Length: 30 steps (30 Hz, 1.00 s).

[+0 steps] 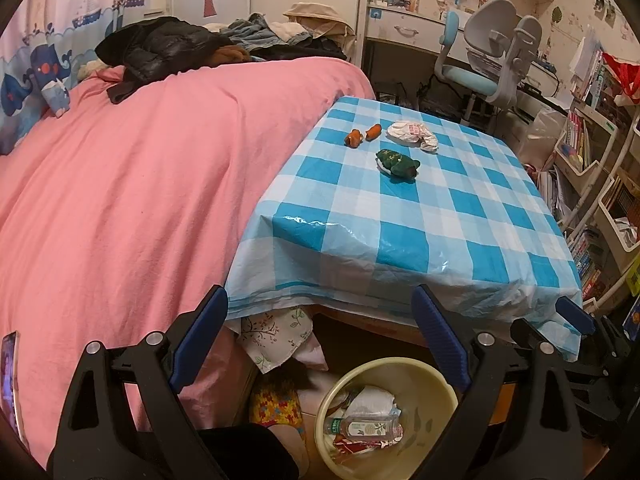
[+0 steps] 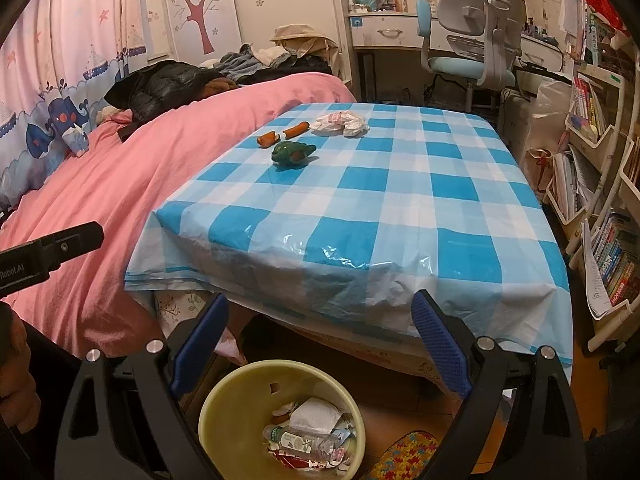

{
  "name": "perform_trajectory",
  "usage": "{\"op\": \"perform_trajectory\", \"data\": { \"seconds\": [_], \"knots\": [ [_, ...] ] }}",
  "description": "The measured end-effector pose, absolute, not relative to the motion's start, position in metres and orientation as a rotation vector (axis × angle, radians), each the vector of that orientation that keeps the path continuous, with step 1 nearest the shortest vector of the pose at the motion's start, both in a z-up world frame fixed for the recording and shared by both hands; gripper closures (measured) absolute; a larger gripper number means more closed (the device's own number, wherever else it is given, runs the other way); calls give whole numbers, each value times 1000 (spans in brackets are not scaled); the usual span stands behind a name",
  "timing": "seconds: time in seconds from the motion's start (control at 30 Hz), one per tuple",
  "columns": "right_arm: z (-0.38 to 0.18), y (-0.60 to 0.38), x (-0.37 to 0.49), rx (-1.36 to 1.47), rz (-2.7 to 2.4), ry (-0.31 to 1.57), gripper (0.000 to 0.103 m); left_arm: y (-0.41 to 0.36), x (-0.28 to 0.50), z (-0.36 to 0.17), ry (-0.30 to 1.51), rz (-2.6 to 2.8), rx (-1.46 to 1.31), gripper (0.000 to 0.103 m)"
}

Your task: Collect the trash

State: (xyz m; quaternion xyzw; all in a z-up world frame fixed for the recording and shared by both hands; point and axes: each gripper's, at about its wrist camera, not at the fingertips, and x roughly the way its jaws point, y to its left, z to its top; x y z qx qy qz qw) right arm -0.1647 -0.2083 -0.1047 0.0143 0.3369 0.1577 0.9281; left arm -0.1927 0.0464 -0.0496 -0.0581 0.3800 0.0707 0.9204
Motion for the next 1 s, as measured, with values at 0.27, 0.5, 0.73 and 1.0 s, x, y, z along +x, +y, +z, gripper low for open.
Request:
{"op": "perform_trajectory", "data": {
  "seconds": [0.27,0.5,0.73,1.0],
  "knots": [
    [-105,-208,-165,29,322,690,14,46,-193,-50,780,147,-120,13],
    [-104,-208,-165,29,322,686,14,47,-193,-49,777,149,-122,13],
    [-104,-208,-165,28,323,685,14,47,-193,-49,777,149,-123,13],
    [-104,-208,-165,28,323,685,14,47,-193,-49,777,149,-123,13]
  ]
}}
